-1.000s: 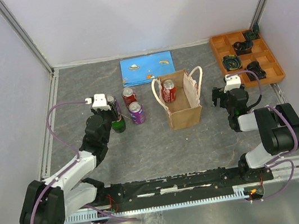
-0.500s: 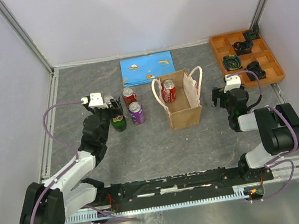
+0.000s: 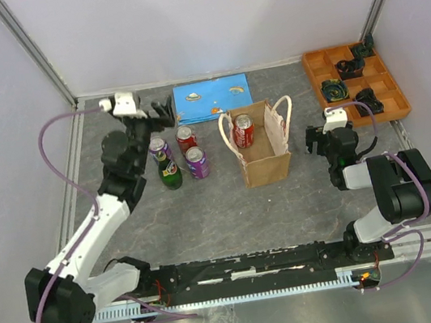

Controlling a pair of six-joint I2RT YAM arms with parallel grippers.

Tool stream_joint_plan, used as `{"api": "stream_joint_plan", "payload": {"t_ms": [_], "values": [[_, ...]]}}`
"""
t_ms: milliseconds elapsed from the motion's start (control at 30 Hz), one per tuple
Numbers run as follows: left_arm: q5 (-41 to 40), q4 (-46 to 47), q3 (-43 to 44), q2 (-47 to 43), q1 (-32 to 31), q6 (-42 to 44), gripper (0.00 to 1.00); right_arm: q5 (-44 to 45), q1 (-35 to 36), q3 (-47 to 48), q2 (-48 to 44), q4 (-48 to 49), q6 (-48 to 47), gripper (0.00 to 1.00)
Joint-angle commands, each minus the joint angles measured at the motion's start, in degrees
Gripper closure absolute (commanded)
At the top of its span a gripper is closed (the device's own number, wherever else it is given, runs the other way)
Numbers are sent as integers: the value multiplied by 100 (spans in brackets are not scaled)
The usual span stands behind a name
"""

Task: Take the beverage out of the canvas bag

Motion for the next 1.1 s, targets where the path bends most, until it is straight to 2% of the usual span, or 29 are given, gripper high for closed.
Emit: {"api": "stream_joint_plan", "payload": {"t_ms": [0, 133, 333, 567, 767, 1067], "values": [[898, -925, 1571, 618, -117, 171, 10, -46, -14, 134, -20, 237, -29, 1], [1002, -2030, 2904, 1389, -684, 514, 17, -46, -14, 138, -25, 237, -27, 1], [1080, -3888, 5126, 2819, -1618, 962, 21, -46, -16, 137, -21, 237, -28, 1], [1523, -5821, 7210, 4596, -2073, 1300, 28, -45, -14, 136, -24, 237, -26, 1], [1352, -6269, 7771, 5349, -2212, 1215, 33, -46, -15, 134, -22, 237, -28, 1], [882, -6867, 8360, 6003, -2212, 854, 33, -46, -18, 136, -23, 238, -33, 1]]}}
